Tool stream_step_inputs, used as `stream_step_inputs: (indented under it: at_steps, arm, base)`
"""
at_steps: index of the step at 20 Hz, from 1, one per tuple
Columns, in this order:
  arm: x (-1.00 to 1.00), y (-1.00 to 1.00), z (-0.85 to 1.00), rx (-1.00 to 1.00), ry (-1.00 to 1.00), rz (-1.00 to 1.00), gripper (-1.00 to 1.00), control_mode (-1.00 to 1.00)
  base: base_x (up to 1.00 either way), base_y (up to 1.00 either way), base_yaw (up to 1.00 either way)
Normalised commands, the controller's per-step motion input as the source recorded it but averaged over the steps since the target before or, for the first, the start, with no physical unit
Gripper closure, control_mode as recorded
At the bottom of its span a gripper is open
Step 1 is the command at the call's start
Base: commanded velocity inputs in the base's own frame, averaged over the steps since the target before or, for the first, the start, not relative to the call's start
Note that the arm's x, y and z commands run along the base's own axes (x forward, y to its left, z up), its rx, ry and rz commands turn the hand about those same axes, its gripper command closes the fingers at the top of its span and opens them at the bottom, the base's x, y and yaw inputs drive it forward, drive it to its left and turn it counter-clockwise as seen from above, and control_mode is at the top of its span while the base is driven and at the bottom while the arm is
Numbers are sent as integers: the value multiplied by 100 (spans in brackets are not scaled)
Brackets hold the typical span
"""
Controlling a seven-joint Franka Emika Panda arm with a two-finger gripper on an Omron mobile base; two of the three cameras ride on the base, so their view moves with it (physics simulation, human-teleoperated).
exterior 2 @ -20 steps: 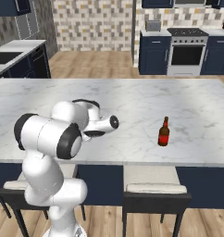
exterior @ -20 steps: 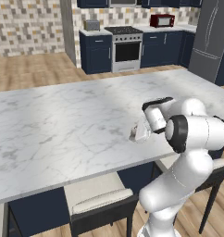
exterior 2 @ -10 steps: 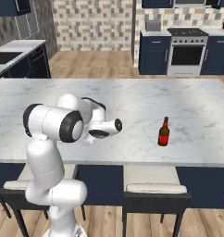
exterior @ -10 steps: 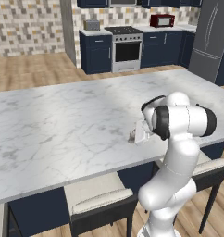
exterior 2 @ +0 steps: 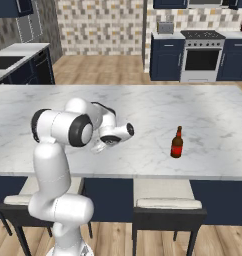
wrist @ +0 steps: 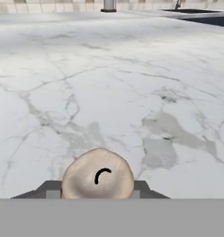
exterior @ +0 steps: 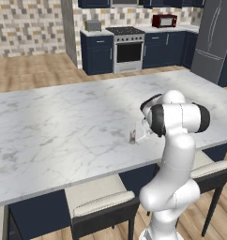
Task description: Get the candle and the beer from the cabinet and move them to the dining counter.
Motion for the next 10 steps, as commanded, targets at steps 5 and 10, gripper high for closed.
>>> stream_step_inputs:
  at_steps: [5, 10]
  arm:
    - [11, 10, -30, 0, 7, 1, -100, -100]
    - [-2, 4, -14, 0, 0, 0, -100, -100]
  base:
    - [0, 0, 0]
    - [0, 0, 0]
